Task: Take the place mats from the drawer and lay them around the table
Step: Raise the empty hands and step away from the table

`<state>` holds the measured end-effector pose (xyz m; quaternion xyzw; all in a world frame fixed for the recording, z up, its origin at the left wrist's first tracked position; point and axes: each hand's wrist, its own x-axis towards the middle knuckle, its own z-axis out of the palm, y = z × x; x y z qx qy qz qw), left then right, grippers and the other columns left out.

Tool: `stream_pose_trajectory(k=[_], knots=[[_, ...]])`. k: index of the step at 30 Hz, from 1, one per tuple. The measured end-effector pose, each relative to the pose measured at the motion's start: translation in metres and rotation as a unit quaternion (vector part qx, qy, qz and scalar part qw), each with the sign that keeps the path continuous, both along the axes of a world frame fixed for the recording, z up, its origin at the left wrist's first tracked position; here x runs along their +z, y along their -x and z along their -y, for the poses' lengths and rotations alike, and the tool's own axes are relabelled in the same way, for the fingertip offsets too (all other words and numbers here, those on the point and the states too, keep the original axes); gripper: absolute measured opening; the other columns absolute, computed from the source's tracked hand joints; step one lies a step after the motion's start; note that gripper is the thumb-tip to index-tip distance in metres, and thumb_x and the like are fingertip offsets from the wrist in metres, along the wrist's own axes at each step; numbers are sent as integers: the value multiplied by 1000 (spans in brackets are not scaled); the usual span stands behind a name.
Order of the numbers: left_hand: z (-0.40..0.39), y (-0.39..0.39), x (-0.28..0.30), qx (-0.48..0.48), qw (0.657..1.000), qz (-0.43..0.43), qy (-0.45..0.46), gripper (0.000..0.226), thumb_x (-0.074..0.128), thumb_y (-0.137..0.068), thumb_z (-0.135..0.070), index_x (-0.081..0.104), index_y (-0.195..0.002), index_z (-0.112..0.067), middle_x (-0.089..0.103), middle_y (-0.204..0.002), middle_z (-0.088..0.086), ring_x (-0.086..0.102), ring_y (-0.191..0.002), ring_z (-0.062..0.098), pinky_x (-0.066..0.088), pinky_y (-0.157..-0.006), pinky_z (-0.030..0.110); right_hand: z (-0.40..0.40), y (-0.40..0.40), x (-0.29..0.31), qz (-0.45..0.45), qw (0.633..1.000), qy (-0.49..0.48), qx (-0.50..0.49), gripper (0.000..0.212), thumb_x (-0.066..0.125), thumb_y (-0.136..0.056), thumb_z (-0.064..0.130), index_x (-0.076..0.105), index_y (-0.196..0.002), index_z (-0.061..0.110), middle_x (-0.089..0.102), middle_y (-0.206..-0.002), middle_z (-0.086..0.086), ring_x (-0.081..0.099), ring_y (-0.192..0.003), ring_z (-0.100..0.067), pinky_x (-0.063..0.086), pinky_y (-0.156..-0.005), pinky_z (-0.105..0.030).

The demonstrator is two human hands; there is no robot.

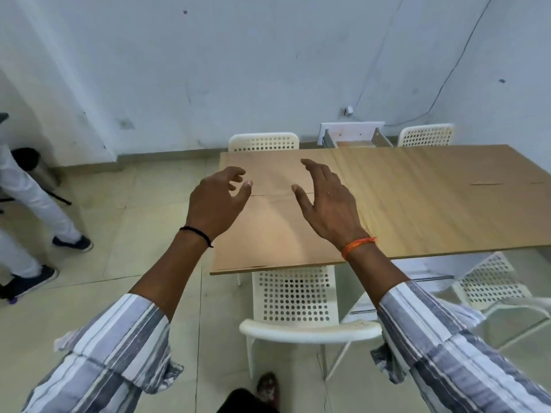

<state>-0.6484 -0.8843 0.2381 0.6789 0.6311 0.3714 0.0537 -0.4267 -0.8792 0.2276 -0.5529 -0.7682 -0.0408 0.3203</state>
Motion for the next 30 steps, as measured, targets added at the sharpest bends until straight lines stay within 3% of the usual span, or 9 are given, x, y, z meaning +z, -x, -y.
stream_pose_trajectory(k=[8,18,24,30], knots=[[8,68,33,10,1000,-4,-25,41,58,-89,-48,55,-124,-29,66,-114,-14,66,-93,10,53,-80,35,0,58,34,14,999,-48,8,58,40,-101,49,33,-149,17,50,-139,-5,56,-111,-25,56,-73,-42],[-69,237,67,-15,993,-69,-98,63,55,-89,-52,39,-142,-22,45,-142,-5,50,-125,18,50,-87,39,-78,226,65,-36,996,-84,10,65,47,-99,46,23,-154,20,40,-148,-1,52,-119,-21,50,-78,-33],[-126,338,105,-39,989,-75,-120,62,56,-90,-50,40,-142,-21,46,-143,-4,46,-128,17,48,-90,39,-123,326,87,-70,993,-90,-18,66,46,-99,47,23,-154,19,41,-146,-4,51,-117,-21,49,-75,-31],[-179,393,101,-59,989,-51,-126,61,55,-90,-52,41,-141,-21,46,-142,-4,46,-128,17,48,-89,36,-173,379,91,-47,995,-80,-41,65,46,-99,48,24,-153,20,40,-147,-5,53,-118,-22,56,-78,-37]])
